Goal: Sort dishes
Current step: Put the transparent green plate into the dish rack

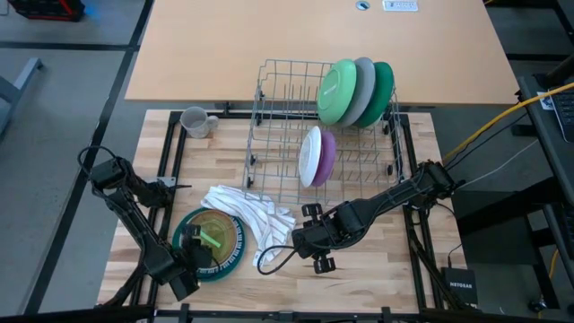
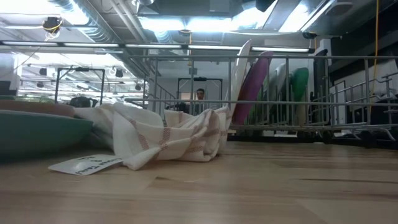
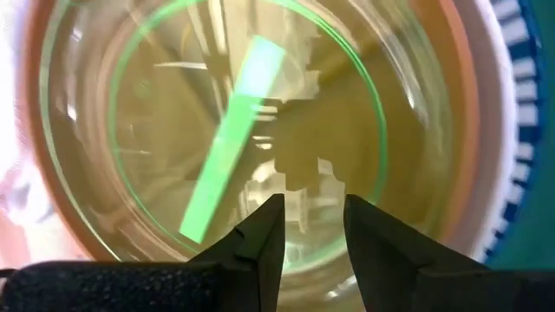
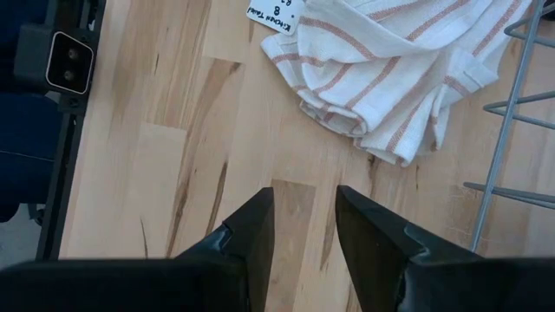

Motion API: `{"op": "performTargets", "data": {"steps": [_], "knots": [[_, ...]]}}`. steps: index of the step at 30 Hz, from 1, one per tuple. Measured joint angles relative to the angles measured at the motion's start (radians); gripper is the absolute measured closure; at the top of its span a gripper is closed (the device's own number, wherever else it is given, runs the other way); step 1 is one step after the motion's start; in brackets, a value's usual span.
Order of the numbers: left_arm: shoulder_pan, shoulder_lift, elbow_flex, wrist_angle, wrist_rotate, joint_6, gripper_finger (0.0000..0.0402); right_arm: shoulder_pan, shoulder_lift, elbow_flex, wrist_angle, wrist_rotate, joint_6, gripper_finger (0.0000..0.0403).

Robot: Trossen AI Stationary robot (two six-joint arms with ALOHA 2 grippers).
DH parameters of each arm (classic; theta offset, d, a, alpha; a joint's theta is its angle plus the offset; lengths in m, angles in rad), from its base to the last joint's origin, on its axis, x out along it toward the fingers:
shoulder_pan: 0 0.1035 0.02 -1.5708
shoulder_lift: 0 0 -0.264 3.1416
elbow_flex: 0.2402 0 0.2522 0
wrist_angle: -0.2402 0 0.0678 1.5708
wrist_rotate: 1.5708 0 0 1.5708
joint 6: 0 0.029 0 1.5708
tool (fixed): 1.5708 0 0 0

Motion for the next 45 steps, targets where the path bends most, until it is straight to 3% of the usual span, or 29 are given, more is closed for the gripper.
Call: {"op": "performTargets", "data": {"steps": [19,37,45], "knots": [[0.050,0.000,0.000,-0.025,-0.190,0.124,0.0291,0.000,0.000,0.000,0.000,0.000,0.000,0.0274],[0.147,-0.001,-0.044,0.059,-0.207,0.201,0.0291,0.000,0.000,0.000,-0.001,0.000,0.000,0.0274],[0.189,-0.001,-0.046,0.053,-0.260,0.210,0.0291,0.000,0.000,0.000,-0.001,0.000,0.000,0.0274]]}}
